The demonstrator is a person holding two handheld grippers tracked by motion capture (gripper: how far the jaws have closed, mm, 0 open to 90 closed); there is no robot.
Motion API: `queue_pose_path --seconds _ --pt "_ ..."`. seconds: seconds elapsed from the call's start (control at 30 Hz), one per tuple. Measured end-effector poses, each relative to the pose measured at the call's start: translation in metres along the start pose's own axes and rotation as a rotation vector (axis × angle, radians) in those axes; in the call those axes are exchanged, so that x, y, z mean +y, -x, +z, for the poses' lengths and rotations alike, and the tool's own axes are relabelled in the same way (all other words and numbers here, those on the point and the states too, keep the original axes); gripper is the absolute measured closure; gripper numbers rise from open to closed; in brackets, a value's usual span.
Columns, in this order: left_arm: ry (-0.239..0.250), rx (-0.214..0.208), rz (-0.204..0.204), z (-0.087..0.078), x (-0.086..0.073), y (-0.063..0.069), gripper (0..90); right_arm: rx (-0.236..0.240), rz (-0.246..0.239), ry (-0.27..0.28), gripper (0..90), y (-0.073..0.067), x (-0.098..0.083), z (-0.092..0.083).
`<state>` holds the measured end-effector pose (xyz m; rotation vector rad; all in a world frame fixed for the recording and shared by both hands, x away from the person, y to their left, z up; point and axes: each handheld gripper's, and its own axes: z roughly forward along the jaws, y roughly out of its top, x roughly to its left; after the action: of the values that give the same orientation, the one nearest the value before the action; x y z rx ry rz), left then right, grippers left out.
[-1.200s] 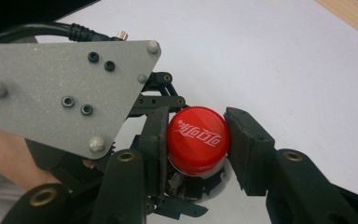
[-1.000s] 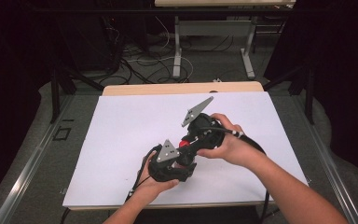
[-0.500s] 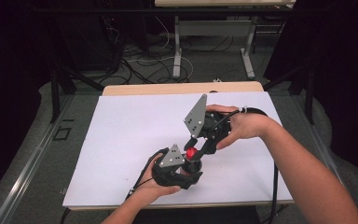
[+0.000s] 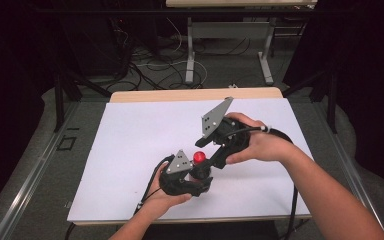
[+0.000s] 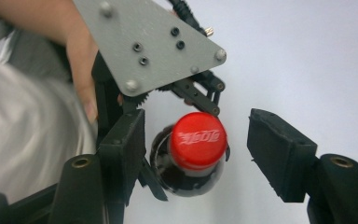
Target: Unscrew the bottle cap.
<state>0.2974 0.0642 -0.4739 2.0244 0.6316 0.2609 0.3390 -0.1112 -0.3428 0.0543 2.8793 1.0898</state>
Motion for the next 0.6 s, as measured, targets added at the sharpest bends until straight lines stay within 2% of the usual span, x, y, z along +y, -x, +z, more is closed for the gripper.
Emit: queue_pose_path --seconds 0.07,0.13,0.17,0.2,0.23,0.27,0.3,0.33,0.4,0.43,0.53,0.6 --pt "0.019 0.038 -0.019 0.001 0.000 0.000 30.1 -0.085 0.079 0.035 37.1 -0.009 0.000 -0.003" --pt "0.011 0.045 -0.024 0.000 0.000 -0.001 30.1 -0.174 0.200 0.073 38.1 -0.017 0.000 -0.004" --pt "0.025 0.069 -0.043 0.000 0.000 -0.002 30.1 -0.208 0.250 0.094 39.8 -0.019 -0.001 -0.004" --pt "0.022 0.083 -0.044 0.000 0.000 -0.002 30.1 -0.228 0.306 0.110 42.3 -0.022 -0.002 -0.004" --pt "0.022 0.083 -0.044 0.000 0.000 -0.002 30.1 -0.245 0.345 0.123 42.5 -0.023 -0.003 -0.003" --pt "0.024 0.093 -0.059 0.000 0.000 -0.002 30.1 -0.279 0.357 0.124 43.7 -0.025 -0.004 -0.001" --pt "0.024 0.093 -0.059 0.000 0.000 -0.002 30.1 -0.279 0.357 0.124 43.7 -0.025 -0.004 -0.001" --pt "0.013 0.086 -0.068 -0.001 0.000 -0.002 30.1 -0.322 0.376 0.104 46.3 -0.028 -0.005 0.003" --pt "0.021 0.099 -0.064 0.000 -0.001 -0.002 30.0 -0.305 0.411 0.103 47.2 -0.027 -0.007 0.008" --pt "0.009 0.104 -0.056 -0.001 0.000 -0.002 30.0 -0.299 0.424 0.104 47.4 -0.027 -0.008 0.011" --pt "0.006 0.108 -0.046 -0.001 -0.001 -0.002 30.0 -0.324 0.439 0.091 47.6 -0.027 -0.009 0.017" --pt "0.011 0.111 -0.047 0.000 -0.001 -0.001 30.0 -0.322 0.451 0.096 48.8 -0.026 -0.009 0.019"
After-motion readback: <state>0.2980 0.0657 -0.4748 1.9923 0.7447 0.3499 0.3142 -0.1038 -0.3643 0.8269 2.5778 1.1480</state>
